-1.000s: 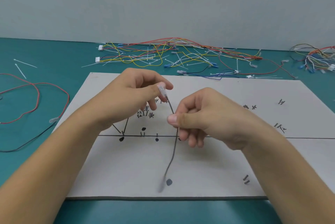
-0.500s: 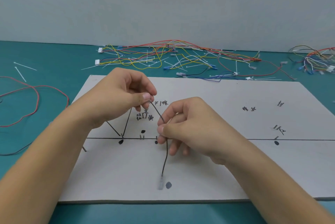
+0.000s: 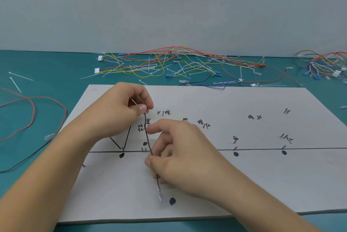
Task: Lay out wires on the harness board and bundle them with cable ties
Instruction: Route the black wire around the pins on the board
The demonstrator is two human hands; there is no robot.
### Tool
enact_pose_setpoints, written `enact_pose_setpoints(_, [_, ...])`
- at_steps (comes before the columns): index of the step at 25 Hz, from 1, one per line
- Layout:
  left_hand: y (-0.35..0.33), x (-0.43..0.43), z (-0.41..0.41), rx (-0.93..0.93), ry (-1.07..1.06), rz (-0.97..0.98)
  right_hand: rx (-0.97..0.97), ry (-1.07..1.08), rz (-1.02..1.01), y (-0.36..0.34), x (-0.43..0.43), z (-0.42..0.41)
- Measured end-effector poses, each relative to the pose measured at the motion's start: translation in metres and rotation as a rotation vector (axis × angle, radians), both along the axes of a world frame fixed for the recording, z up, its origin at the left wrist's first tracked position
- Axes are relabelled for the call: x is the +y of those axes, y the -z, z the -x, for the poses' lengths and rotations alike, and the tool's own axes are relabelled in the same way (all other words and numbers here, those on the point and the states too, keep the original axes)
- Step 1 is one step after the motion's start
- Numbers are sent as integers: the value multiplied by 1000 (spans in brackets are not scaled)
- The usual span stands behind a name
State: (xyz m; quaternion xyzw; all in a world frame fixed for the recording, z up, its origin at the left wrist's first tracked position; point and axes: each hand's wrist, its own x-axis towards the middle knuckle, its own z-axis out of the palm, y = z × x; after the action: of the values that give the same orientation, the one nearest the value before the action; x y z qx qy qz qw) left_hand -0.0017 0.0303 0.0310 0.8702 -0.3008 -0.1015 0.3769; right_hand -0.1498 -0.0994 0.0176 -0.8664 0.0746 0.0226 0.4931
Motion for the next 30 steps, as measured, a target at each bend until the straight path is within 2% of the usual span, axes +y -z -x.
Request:
enact_pose_setpoints(5, [3, -2, -1, 15, 0, -25, 26, 1, 198, 3, -2, 4])
enact_pose_setpoints(11, [3, -3, 1, 60, 35, -27, 58, -83, 304, 2, 6, 12])
enact_pose_setpoints(18, [4, -4, -1, 6, -39, 40, 26, -46, 232, 1, 8, 12])
enact_pose_setpoints(21, [4, -2, -4, 50, -38, 65, 38, -59, 207, 1, 9, 12])
enact_pose_setpoints(30, [7, -5, -4, 85, 14, -28, 42, -162, 291, 3, 12, 15])
